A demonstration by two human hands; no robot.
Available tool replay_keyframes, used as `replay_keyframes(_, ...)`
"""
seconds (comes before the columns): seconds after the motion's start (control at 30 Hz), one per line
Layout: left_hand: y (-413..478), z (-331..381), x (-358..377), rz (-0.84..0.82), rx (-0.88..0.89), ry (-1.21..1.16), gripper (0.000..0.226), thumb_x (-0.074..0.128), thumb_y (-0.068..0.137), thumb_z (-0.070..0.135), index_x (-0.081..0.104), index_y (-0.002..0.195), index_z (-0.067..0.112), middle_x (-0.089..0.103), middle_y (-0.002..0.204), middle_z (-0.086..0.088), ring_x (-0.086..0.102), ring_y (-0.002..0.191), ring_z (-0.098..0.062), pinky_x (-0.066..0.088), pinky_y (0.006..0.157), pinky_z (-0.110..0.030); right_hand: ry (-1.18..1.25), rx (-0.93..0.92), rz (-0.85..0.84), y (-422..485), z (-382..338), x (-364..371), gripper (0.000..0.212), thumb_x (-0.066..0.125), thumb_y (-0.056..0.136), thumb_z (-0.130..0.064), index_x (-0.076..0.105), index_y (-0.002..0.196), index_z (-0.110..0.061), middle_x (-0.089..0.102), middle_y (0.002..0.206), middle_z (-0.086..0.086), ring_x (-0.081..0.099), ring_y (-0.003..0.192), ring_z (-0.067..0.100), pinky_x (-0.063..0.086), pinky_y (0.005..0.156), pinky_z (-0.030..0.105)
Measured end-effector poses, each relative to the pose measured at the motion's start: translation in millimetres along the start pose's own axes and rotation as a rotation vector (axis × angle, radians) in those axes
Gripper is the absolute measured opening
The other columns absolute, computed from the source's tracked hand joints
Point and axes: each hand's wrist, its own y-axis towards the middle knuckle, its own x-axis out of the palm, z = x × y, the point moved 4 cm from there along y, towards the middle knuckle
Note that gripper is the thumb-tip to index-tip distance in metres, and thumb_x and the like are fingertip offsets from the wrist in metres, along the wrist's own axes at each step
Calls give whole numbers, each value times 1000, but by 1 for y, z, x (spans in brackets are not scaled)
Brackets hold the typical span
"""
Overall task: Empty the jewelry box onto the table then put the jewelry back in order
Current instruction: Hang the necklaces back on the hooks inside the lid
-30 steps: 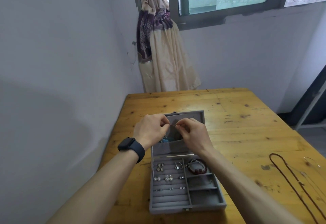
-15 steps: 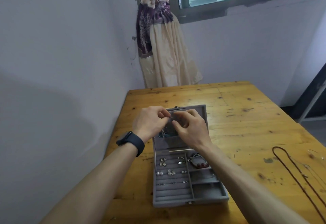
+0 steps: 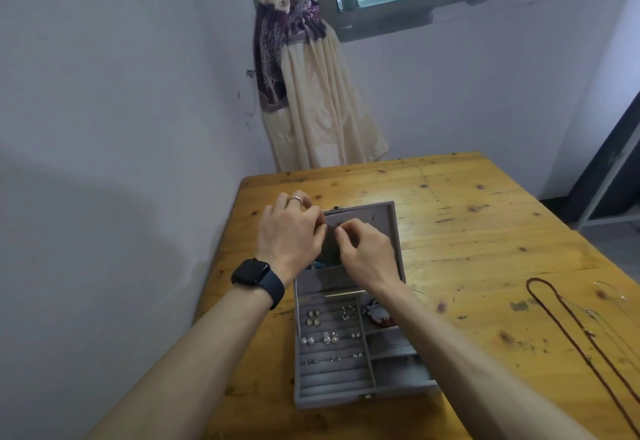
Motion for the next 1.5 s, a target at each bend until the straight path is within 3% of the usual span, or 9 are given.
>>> replay_keyframes(0.2, 6, -2, 15, -83, -131, -196, 20, 56, 94, 42, 65, 97, 25, 59, 115, 3, 58, 96, -20, 54, 77, -37, -61, 166, 9, 4, 0, 0, 36, 47, 95, -56, 70, 96, -28, 73, 93, -2, 66, 88, 20, 55, 75, 35)
replay_keyframes(0.33, 1, 0, 18, -63, -40, -83, 26, 53, 95, 40, 67, 97, 19, 60, 118, 3, 59, 95, -21, 53, 75, -36, -70, 195, -32, 5, -1, 4, 38, 45, 96, -55, 71, 97, -27, 73, 93, 2, 66, 89, 23, 54, 74, 35)
replay_keyframes(0.6, -2, -8, 22, -70, -21, -82, 25, 55, 93, 36, 70, 93, 16, 58, 126, 0, 59, 100, -23, 51, 78, -37, -13, 67, 19, -6, -4, 4, 29, 48, 100, -46, 65, 97, -23, 59, 96, -4, 59, 84, 17, 46, 70, 32)
replay_keyframes(0.77, -1, -3, 25, -56, -95, -118, 22, 54, 95, 34, 64, 93, 14, 62, 97, -2, 62, 80, -24, 53, 65, -37, -33, 143, -24, -1, -2, 8, 29, 44, 100, -48, 63, 100, -27, 72, 94, 2, 62, 83, 22, 43, 68, 32)
replay_keyframes(0.9, -1, -2, 26, -10, -102, -128, 15, 56, 95, 34, 57, 97, 19, 65, 88, 0, 62, 75, -22, 52, 63, -35, -60, 191, 14, 2, -2, 8, 31, 44, 98, -51, 65, 100, -27, 72, 93, 5, 66, 88, 27, 55, 75, 39)
replay_keyframes(1.07, 5, -7, 27, 32, -141, -94, 31, 60, 90, 38, 58, 116, 22, 65, 112, -2, 57, 104, -24, 46, 78, -37, -97, 198, 39, 6, -6, 7, 35, 44, 97, -53, 66, 93, -26, 72, 88, 4, 67, 87, 28, 57, 77, 42)
replay_keyframes(1.2, 14, -16, 42, -215, -242, -287, 52, 53, 92, 40, 50, 140, 22, 57, 137, -6, 52, 124, -28, 46, 99, -42, -109, 198, 32, 8, -6, 8, 37, 44, 96, -54, 66, 93, -26, 72, 89, 5, 67, 88, 30, 57, 77, 43)
replay_keyframes(1.27, 17, -21, 46, -292, -263, -384, 48, 53, 92, 40, 55, 137, 21, 59, 135, -6, 52, 124, -27, 47, 100, -42, -129, 199, 28, 9, -5, 8, 37, 44, 96, -55, 67, 94, -25, 73, 90, 6, 67, 89, 30, 56, 77, 41)
replay_keyframes(1.5, 18, -28, 36, -215, -237, -436, 28, 63, 83, 39, 68, 110, 32, 61, 107, 3, 52, 111, -22, 50, 93, -41, -166, 188, 37, 6, -10, 6, 37, 45, 96, -50, 69, 91, -22, 72, 89, 6, 65, 87, 31, 52, 72, 36)
